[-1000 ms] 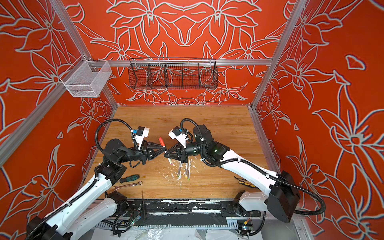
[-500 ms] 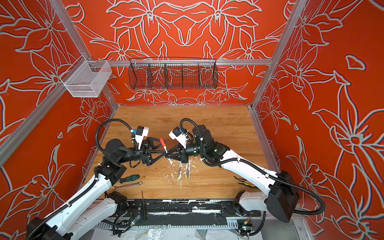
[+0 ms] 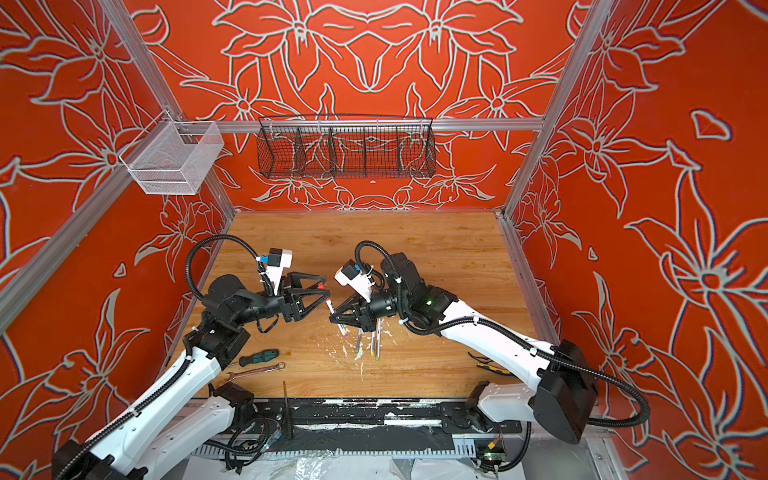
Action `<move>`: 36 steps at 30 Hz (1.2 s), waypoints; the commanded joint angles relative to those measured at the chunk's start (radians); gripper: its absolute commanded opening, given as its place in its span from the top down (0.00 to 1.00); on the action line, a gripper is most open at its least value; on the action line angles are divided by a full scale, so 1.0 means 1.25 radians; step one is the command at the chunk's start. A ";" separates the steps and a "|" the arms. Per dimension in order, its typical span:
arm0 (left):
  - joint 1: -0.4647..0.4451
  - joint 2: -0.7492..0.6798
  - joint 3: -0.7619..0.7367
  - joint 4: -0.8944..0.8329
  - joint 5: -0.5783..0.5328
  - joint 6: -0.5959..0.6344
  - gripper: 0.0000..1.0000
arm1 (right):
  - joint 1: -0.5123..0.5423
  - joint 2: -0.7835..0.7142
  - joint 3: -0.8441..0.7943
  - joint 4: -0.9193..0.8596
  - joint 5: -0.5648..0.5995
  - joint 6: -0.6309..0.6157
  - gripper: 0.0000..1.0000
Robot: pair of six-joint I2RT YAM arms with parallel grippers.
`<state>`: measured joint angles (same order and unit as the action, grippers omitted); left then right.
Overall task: Insert the pens into the pen caps
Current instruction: 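Open the left gripper off the red cap while the right gripper holds the capped marker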
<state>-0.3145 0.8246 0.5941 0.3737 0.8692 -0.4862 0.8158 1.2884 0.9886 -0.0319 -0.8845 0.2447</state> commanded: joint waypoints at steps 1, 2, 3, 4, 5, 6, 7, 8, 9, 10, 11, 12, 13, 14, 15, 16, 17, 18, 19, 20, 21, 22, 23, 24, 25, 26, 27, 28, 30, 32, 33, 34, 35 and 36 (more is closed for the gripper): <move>0.006 -0.006 0.020 0.010 0.018 0.009 0.43 | 0.006 0.007 0.029 -0.021 0.016 -0.028 1.00; 0.006 -0.003 0.021 0.012 0.023 0.009 0.46 | 0.006 0.008 0.030 -0.021 0.018 -0.029 1.00; 0.006 0.001 0.022 0.014 0.031 0.006 0.50 | 0.007 0.009 0.031 -0.021 0.020 -0.029 1.00; 0.007 0.005 0.022 0.018 0.039 0.004 0.53 | 0.007 0.009 0.032 -0.023 0.021 -0.029 1.00; 0.006 0.008 0.022 0.023 0.045 -0.001 0.56 | 0.007 0.011 0.034 -0.024 0.024 -0.029 1.00; 0.006 0.011 0.022 0.027 0.050 -0.003 0.59 | 0.008 0.010 0.035 -0.025 0.027 -0.029 1.00; 0.006 0.013 0.023 0.030 0.055 -0.004 0.64 | 0.008 0.011 0.036 -0.024 0.031 -0.030 1.00; 0.006 0.017 0.023 0.029 0.061 -0.004 0.68 | 0.009 0.009 0.036 -0.025 0.037 -0.030 1.00; 0.006 0.020 0.025 0.030 0.069 -0.004 0.74 | 0.009 0.009 0.037 -0.025 0.039 -0.030 1.00; 0.007 0.025 0.027 0.029 0.076 -0.005 0.81 | 0.010 0.008 0.039 -0.024 0.041 -0.029 1.00; 0.006 0.028 0.028 0.029 0.081 -0.005 0.86 | 0.010 0.006 0.040 -0.025 0.045 -0.028 1.00; 0.006 0.032 0.029 0.029 0.086 -0.004 0.91 | 0.012 0.005 0.042 -0.026 0.049 -0.028 1.00; 0.006 0.035 0.029 0.029 0.090 -0.005 0.97 | 0.012 0.002 0.043 -0.026 0.053 -0.027 1.00; 0.007 0.035 0.029 0.028 0.092 -0.005 1.00 | 0.012 -0.001 0.046 -0.025 0.057 -0.024 1.00; 0.006 0.035 0.028 0.028 0.094 -0.005 1.00 | 0.012 -0.005 0.047 -0.023 0.063 -0.021 1.00; 0.006 0.035 0.028 0.029 0.097 -0.005 1.00 | 0.012 -0.008 0.049 -0.023 0.075 -0.018 1.00; 0.006 0.035 0.025 0.033 0.102 -0.004 1.00 | 0.012 -0.011 0.051 -0.025 0.089 -0.018 1.00; 0.006 0.033 0.023 0.036 0.105 -0.003 1.00 | 0.013 -0.017 0.052 -0.029 0.111 -0.016 1.00; 0.007 0.031 0.021 0.038 0.105 -0.004 1.00 | 0.012 -0.022 0.052 -0.034 0.132 -0.016 1.00; 0.006 0.031 0.021 0.036 0.106 -0.002 1.00 | 0.012 -0.028 0.053 -0.039 0.150 -0.016 1.00; 0.006 0.031 0.023 0.031 0.109 0.000 1.00 | 0.012 -0.035 0.051 -0.038 0.174 -0.013 1.00; 0.007 0.032 0.024 0.029 0.114 0.002 1.00 | 0.013 -0.046 0.047 -0.030 0.188 -0.010 1.00; 0.006 0.034 0.026 0.029 0.120 0.001 1.00 | 0.014 -0.057 0.041 -0.019 0.193 -0.007 1.00; 0.006 0.036 0.027 0.031 0.129 -0.001 1.00 | 0.014 -0.069 0.038 -0.012 0.202 -0.007 1.00; 0.006 0.038 0.026 0.037 0.140 -0.004 1.00 | 0.014 -0.080 0.037 -0.007 0.209 -0.007 1.00; 0.003 0.040 0.024 0.043 0.147 -0.007 1.00 | 0.015 -0.088 0.037 -0.001 0.211 -0.008 1.00; 0.001 0.043 0.022 0.055 0.155 -0.013 1.00 | 0.014 -0.098 0.037 0.006 0.224 -0.005 1.00; -0.001 0.046 0.021 0.071 0.166 -0.022 1.00 | 0.015 -0.108 0.036 0.016 0.233 -0.003 1.00; -0.008 0.051 0.018 0.093 0.184 -0.034 1.00 | 0.017 -0.126 0.035 0.034 0.251 -0.002 1.00; -0.015 0.055 0.017 0.109 0.201 -0.041 1.00 | 0.017 -0.138 0.038 0.045 0.265 -0.002 1.00; -0.020 0.057 0.017 0.113 0.207 -0.042 1.00 | 0.016 -0.141 0.044 0.042 0.270 -0.002 1.00; -0.024 0.059 0.018 0.114 0.211 -0.042 1.00 | 0.016 -0.139 0.051 0.036 0.274 -0.004 1.00; -0.029 0.062 0.018 0.118 0.217 -0.043 1.00 | 0.017 -0.136 0.060 0.033 0.271 -0.007 1.00; -0.033 0.065 0.018 0.124 0.223 -0.046 1.00 | 0.017 -0.132 0.065 0.030 0.275 -0.007 1.00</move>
<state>-0.3321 0.8917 0.6342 0.5449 1.0225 -0.5549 0.8539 1.1557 1.0050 -0.1150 -0.6250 0.2161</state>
